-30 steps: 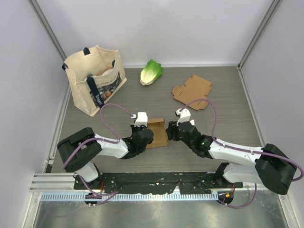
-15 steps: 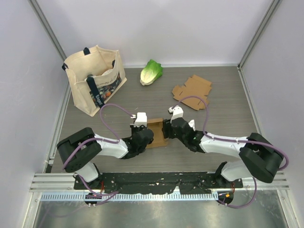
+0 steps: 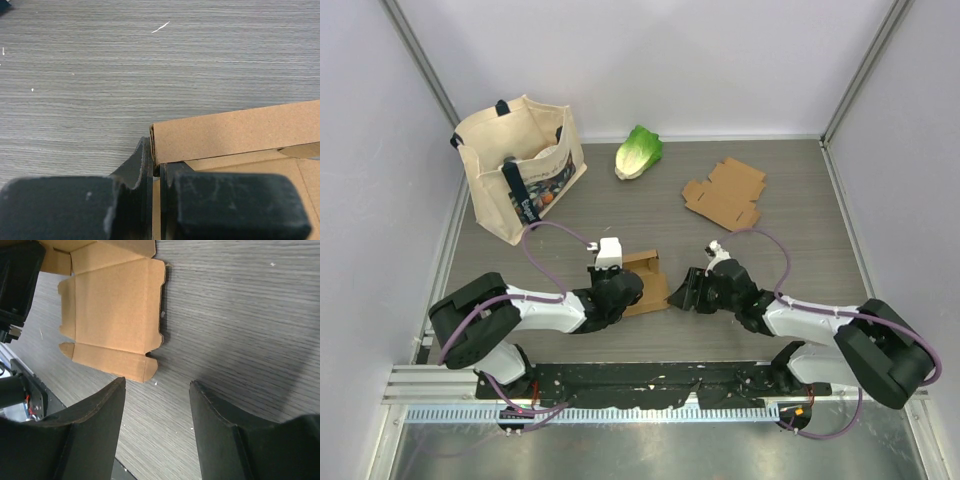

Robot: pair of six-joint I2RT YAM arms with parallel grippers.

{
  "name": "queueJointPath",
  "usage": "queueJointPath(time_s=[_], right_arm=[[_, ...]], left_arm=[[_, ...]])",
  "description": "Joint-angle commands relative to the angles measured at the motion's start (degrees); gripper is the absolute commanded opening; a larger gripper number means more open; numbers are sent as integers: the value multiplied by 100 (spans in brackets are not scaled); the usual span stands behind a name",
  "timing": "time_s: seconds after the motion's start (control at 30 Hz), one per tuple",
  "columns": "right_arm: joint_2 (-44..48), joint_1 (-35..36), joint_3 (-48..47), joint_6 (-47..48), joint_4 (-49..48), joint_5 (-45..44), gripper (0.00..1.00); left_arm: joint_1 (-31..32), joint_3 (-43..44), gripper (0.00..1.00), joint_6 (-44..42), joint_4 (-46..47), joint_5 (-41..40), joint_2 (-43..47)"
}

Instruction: Fold the paper box

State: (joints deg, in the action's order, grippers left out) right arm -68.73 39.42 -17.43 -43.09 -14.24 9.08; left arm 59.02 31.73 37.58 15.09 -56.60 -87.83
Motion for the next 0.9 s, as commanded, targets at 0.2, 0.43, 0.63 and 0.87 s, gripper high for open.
queueJointPath(time_s=[0.2,0.43,0.63,0.87], right_arm=[[-1150,4,302,-1813,-2211,709,51],[-2161,4,425,-2713,-3796,937,13],[-2303,4,416,-3205,-3930,981,0],[-1241,22,30,-3839,-1572,648,0]], left_arm=[[-5,158,0,504,-384,-387,214],[4,220,0,592,-639,-378,293],[-5,457,44,1337,-2306,172,819],[-5,142,70,1876,-3907,2414,2541]])
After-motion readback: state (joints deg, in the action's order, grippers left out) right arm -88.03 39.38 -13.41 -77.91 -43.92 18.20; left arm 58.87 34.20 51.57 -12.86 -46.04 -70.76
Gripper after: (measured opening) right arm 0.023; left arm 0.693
